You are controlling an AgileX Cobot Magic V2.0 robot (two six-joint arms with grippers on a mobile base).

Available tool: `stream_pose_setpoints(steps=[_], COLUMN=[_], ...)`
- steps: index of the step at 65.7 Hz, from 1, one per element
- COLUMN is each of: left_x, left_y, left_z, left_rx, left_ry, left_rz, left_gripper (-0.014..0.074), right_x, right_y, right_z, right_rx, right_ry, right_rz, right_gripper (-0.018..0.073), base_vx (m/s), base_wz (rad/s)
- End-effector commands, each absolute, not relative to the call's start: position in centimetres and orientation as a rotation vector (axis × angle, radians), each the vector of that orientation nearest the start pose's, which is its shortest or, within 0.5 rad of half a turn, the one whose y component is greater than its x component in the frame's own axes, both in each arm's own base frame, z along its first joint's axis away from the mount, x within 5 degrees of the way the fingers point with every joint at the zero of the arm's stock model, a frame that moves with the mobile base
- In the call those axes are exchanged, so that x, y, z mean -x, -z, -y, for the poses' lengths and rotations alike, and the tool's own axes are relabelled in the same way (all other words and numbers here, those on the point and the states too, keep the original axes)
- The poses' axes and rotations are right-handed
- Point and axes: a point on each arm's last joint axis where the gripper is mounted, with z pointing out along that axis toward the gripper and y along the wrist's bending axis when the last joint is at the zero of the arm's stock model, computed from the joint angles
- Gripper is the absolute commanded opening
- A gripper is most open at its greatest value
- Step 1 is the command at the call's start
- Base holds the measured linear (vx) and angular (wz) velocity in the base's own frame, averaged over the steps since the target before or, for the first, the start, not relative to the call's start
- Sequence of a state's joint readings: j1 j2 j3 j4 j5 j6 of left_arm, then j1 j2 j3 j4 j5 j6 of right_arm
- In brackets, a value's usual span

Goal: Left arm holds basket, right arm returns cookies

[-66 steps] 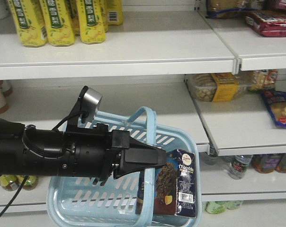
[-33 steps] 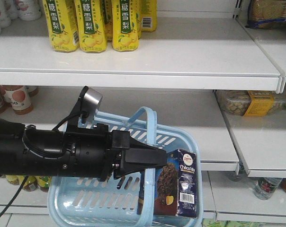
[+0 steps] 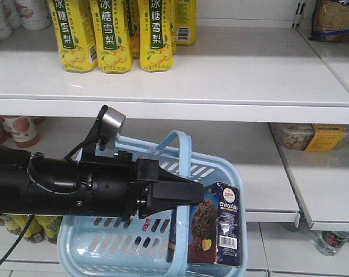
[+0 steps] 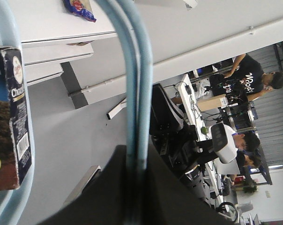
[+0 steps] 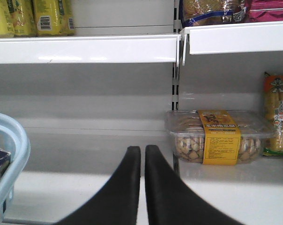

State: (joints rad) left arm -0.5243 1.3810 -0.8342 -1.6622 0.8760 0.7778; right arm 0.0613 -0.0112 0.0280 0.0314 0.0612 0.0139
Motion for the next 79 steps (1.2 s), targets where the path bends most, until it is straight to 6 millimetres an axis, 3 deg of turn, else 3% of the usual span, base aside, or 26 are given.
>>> stream_pose_setpoints(steps=[1, 79], left_x=[-19.84, -19.84], left_y=[-32.48, -32.48], left_z=[19.9, 19.9], left_rx=[-0.234, -0.234], left_ry=[1.875, 1.876], left_rz=[-2.072, -2.072], left_gripper=[-0.0003, -0.0003], right_x=[-5.62, -5.62], right_y=[-19.95, -19.95], right_z=[-0.34, -0.34], right_rx=[0.02, 0.02], right_ry=[-0.075, -0.075], right_rz=[-1.499, -1.499], right_gripper=[-0.0011, -0.0011], base_vx=[0.07, 0.04], base_wz=[0.0, 0.0])
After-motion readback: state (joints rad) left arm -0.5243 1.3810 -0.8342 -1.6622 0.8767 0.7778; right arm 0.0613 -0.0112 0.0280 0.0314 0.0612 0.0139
